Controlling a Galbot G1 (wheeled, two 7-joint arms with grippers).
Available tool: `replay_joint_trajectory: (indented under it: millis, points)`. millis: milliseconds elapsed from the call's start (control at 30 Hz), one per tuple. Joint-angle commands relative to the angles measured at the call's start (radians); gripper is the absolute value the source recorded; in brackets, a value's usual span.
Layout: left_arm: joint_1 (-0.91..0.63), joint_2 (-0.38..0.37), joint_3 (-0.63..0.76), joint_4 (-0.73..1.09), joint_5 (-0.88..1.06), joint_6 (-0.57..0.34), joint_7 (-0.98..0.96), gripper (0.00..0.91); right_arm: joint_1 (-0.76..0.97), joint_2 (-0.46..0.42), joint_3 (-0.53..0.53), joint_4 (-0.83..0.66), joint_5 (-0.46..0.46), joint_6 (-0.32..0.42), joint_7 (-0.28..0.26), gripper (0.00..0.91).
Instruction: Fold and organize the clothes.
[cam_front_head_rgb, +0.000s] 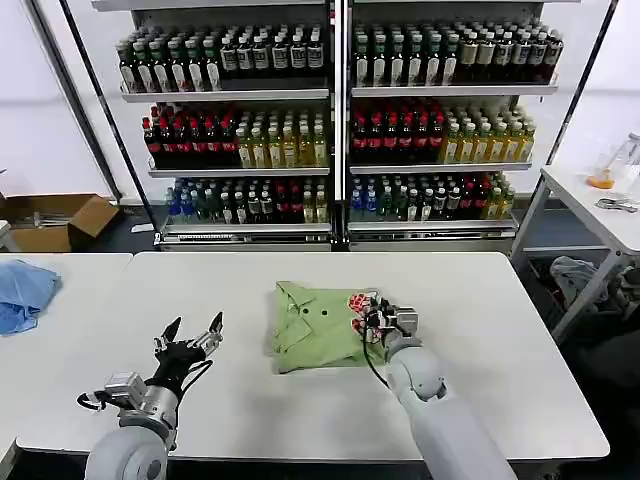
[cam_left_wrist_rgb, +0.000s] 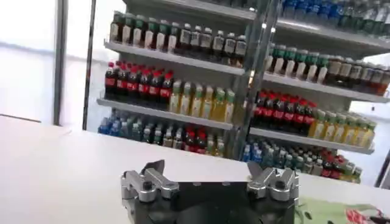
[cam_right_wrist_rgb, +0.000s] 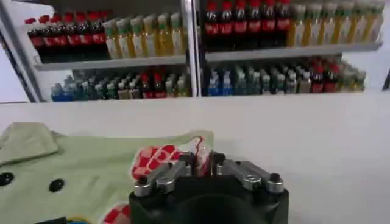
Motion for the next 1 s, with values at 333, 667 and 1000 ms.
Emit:
replay_joint_trajectory:
  millis: [333,667,1000]
  points:
    - [0.060,0.010,0.011,-0.058,0.094,-0.022,0.025,0.907,-0.484,-0.136,0.265,0.511,-0.242,0.309,-0.054,0.907]
    - [0.070,0.011,0.021,-0.082,0.109,-0.035,0.039,0.907,-0.769,-0.130,0.390,0.703,-0.293,0.334,-0.075,0.907]
    - [0.097,0.017,0.023,-0.111,0.140,-0.045,0.051,0.907,-0.848,-0.112,0.421,0.765,-0.290,0.351,-0.070,0.907]
